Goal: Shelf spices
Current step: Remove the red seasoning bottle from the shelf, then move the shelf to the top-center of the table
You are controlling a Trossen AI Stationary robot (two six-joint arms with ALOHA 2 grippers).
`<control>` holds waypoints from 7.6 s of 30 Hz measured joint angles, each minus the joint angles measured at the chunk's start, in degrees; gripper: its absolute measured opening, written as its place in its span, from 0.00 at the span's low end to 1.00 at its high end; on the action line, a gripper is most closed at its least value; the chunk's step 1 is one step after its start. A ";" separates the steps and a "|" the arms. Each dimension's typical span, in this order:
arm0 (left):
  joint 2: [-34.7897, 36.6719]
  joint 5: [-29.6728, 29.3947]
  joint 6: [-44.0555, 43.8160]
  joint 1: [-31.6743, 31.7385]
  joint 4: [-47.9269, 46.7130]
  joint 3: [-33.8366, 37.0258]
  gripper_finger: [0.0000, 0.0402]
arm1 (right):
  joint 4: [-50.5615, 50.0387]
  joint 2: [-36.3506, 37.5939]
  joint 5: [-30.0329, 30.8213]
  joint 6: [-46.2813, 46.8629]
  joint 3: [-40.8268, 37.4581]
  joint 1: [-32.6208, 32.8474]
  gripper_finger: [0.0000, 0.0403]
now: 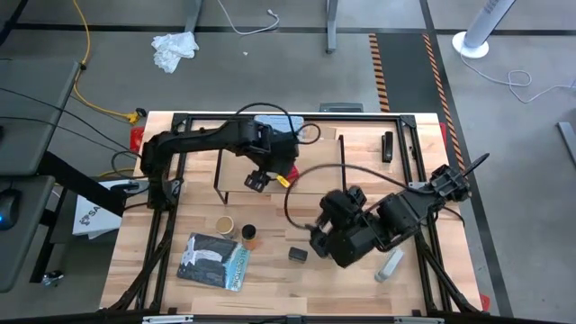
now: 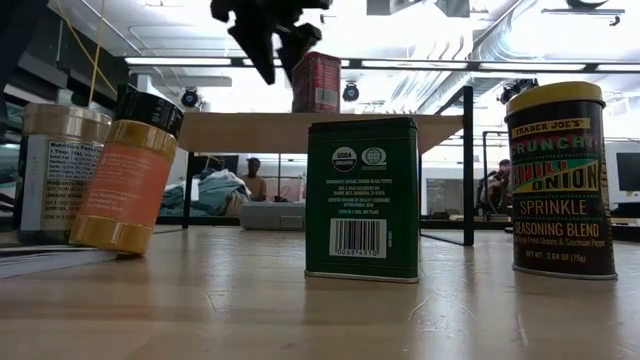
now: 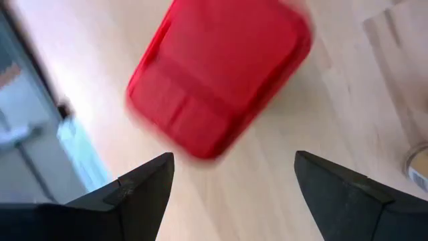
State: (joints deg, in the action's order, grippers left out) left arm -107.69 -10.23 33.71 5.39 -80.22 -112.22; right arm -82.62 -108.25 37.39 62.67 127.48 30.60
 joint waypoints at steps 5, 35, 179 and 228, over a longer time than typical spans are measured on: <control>4.64 -0.32 -10.38 1.36 -4.38 0.00 0.77 | 1.09 -0.48 4.17 -0.93 0.00 -5.19 0.93; 37.39 -12.88 -44.21 1.14 -2.95 -0.04 0.77 | 8.33 -18.07 -4.85 -8.76 0.00 -24.23 0.91; 36.45 6.75 -62.38 1.68 83.19 75.17 0.00 | 7.97 2.57 -12.92 -5.08 -34.14 -32.99 0.00; 36.45 4.98 -69.03 -6.15 90.42 69.59 0.00 | 8.91 11.19 -24.22 -30.07 -34.53 -29.94 0.00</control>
State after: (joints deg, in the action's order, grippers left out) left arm -71.24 -5.25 -35.32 -0.77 10.20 -42.63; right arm -73.71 -97.05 13.18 32.60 92.95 0.66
